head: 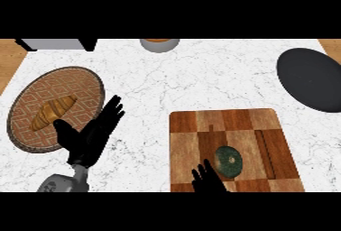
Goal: Pick the squash from the cutting board and place it in the pan
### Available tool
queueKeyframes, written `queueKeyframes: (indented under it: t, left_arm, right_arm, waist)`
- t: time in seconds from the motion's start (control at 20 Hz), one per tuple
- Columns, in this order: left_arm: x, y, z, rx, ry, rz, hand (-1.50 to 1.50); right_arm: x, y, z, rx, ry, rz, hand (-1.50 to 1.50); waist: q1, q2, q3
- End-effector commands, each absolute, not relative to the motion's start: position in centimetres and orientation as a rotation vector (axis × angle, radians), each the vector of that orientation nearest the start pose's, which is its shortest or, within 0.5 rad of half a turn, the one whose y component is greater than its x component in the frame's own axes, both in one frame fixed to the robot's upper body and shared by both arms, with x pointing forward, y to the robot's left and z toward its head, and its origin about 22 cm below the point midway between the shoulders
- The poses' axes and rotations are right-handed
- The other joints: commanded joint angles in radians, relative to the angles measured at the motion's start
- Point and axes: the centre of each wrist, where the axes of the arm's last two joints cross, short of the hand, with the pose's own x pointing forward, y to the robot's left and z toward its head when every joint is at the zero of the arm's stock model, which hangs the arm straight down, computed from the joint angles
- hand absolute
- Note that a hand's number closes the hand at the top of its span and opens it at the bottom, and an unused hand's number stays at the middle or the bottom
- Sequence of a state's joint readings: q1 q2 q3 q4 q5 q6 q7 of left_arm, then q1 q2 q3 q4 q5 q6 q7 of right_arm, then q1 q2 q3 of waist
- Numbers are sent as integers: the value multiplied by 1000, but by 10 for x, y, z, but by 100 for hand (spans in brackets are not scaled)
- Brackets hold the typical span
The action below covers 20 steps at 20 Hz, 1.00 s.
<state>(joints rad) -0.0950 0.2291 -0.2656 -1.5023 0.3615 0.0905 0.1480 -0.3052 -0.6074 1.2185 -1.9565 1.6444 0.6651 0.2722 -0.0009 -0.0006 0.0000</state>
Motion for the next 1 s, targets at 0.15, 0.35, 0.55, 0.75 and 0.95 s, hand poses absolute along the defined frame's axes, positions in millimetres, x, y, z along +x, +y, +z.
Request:
queueKeyframes:
  t: [0.15,0.35,0.55,0.75,0.95]
  left_arm:
    - [249,237,19,-228,-1351,-100,0]
    - [255,206,4,-235,-1370,-81,0]
    - [257,226,23,-210,-1347,-89,0]
    - [251,218,3,-237,-1343,-63,0]
    - [253,212,-2,-221,-1355,-85,0]
  right_arm:
    - [152,-138,40,-1296,-1068,2603,-150]
    - [151,-148,26,-1274,-1088,2627,-150]
    - [172,-138,43,-1351,-1053,2601,-150]
    - [190,-139,29,-1261,-1159,2605,150]
    - [193,-142,39,-1315,-1243,2723,150]
  waist:
    - [6,0,0]
    - [0,1,0]
    - [2,0,0]
    - [4,1,0]
    - [3,1,0]
